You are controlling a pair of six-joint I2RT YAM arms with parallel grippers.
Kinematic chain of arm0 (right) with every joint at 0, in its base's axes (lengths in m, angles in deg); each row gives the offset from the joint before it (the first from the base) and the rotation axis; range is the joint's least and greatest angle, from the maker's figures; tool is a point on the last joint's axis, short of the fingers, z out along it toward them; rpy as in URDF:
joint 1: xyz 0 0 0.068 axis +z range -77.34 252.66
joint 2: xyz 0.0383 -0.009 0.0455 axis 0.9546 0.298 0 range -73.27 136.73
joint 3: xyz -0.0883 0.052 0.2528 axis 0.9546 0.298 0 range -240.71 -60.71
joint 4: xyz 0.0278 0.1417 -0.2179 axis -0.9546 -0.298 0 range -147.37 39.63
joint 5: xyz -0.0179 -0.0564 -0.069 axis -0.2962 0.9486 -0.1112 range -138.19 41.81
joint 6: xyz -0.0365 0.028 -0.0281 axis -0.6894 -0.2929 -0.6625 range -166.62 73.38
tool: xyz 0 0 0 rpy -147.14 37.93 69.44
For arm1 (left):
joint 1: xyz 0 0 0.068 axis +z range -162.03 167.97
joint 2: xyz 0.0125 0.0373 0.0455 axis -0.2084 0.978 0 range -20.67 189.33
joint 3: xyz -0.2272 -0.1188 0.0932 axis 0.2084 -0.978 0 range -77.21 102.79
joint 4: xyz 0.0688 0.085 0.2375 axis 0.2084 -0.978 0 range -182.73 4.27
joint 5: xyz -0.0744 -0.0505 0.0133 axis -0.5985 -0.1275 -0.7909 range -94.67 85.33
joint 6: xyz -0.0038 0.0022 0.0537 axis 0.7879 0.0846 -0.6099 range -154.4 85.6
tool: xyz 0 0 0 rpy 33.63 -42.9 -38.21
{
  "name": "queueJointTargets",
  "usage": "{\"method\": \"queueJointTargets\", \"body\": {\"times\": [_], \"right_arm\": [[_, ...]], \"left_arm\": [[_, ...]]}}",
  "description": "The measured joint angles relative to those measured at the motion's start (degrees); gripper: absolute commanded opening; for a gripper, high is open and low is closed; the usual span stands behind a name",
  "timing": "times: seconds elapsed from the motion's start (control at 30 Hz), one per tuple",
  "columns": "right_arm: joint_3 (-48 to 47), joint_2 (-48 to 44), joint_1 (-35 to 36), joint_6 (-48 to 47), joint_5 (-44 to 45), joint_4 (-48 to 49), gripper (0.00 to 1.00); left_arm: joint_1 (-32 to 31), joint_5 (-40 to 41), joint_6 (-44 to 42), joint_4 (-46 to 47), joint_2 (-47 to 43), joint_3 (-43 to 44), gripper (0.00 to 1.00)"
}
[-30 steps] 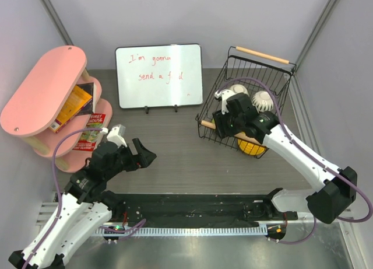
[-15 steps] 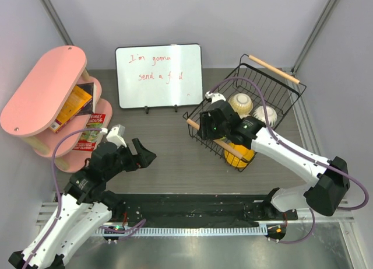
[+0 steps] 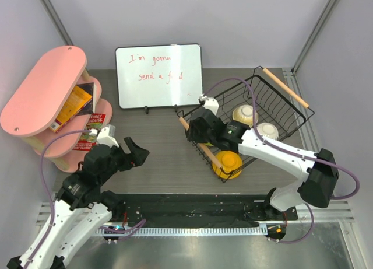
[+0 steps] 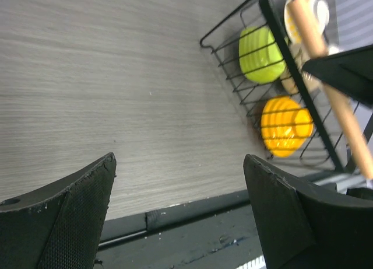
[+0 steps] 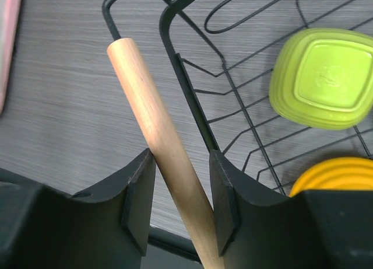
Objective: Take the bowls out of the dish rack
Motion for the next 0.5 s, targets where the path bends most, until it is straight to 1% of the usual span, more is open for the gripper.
{"method": "queueJointTargets", "body": {"times": [0.2, 0.23, 0.3, 0.5], "right_arm": [[-4.55, 6.51, 2.54, 6.97, 1.09, 3.39, 0.01], [-5.79, 7.98, 2.71, 7.93, 1.16, 3.61, 0.01], [-8.48, 10.71, 2.91, 9.35, 1.44, 3.74, 0.01], [-16.11, 18.58, 2.97, 13.81, 2.03, 5.53, 0.01]], "left_arm": [[0.00, 6.95, -0.26, -3.50, -1.53, 5.75, 0.93], [0.00, 8.04, -0.26, -4.00, -2.08, 6.29, 0.96], [0.00, 10.36, -0.15, -5.11, -3.39, 6.82, 0.98], [0.00, 17.22, 1.29, -9.49, -8.48, 6.95, 0.98]]}}
